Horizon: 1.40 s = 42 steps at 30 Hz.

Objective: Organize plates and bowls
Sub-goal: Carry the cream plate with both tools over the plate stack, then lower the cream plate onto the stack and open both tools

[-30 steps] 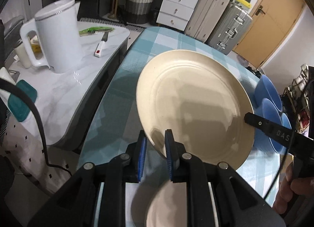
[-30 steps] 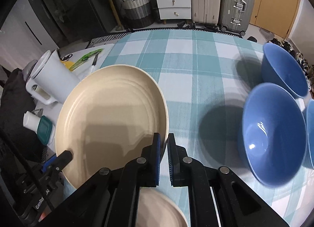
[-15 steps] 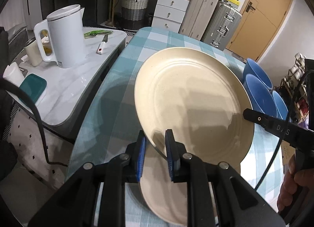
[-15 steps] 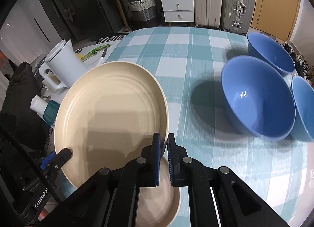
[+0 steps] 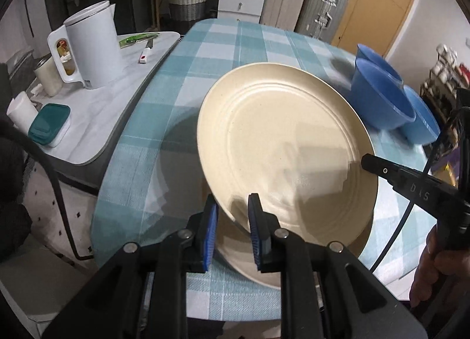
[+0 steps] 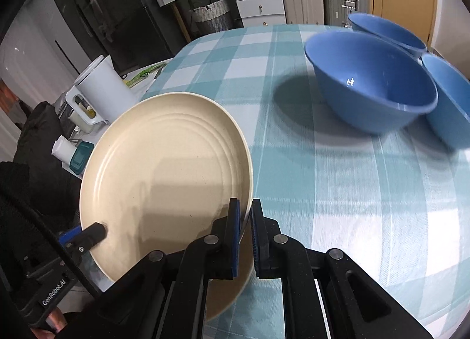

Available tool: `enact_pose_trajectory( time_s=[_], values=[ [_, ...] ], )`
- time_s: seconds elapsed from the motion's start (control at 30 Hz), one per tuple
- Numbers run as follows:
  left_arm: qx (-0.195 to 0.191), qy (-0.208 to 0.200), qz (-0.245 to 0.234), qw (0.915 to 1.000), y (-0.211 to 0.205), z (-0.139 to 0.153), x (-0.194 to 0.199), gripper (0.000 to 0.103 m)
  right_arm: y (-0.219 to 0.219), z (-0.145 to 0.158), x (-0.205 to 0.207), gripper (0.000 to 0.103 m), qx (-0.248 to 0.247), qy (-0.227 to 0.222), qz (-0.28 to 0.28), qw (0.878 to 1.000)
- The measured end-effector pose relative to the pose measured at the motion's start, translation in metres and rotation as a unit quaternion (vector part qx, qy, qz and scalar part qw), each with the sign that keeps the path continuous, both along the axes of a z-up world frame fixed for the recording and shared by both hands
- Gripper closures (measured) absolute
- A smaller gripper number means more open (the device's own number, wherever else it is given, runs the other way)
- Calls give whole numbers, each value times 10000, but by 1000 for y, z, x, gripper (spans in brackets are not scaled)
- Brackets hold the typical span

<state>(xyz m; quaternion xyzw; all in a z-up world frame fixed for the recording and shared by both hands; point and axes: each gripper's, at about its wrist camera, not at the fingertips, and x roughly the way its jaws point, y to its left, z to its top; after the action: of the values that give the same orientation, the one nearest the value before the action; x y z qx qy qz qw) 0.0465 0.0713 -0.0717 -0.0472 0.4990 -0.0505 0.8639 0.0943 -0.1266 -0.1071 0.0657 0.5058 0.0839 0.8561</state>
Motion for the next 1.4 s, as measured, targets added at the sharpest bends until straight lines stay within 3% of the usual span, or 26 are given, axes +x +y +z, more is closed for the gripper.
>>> enact_pose_trajectory(
  time_s=[0.13, 0.47, 0.77, 1.0, 1.4],
  values=[
    [57, 80, -34, 9999, -4, -4, -4, 85, -2, 2, -6, 96, 1, -43, -48, 10000],
    [209, 170, 23, 9996, -2, -10, -10, 85, 15, 6, -24, 95, -528, -139, 202, 9983],
    [-85, 373, 71, 9992, 8, -13, -13, 85, 15, 7, -33, 94, -408, 49, 136, 9991],
    [88, 411, 6, 9991, 1, -16, -14, 85, 11, 7, -36, 93, -399, 98, 115, 9991],
    [404, 439, -11, 9982, -6, -20, -13, 84, 26, 2, -40, 92, -1180, -51, 408, 9922]
  ],
)
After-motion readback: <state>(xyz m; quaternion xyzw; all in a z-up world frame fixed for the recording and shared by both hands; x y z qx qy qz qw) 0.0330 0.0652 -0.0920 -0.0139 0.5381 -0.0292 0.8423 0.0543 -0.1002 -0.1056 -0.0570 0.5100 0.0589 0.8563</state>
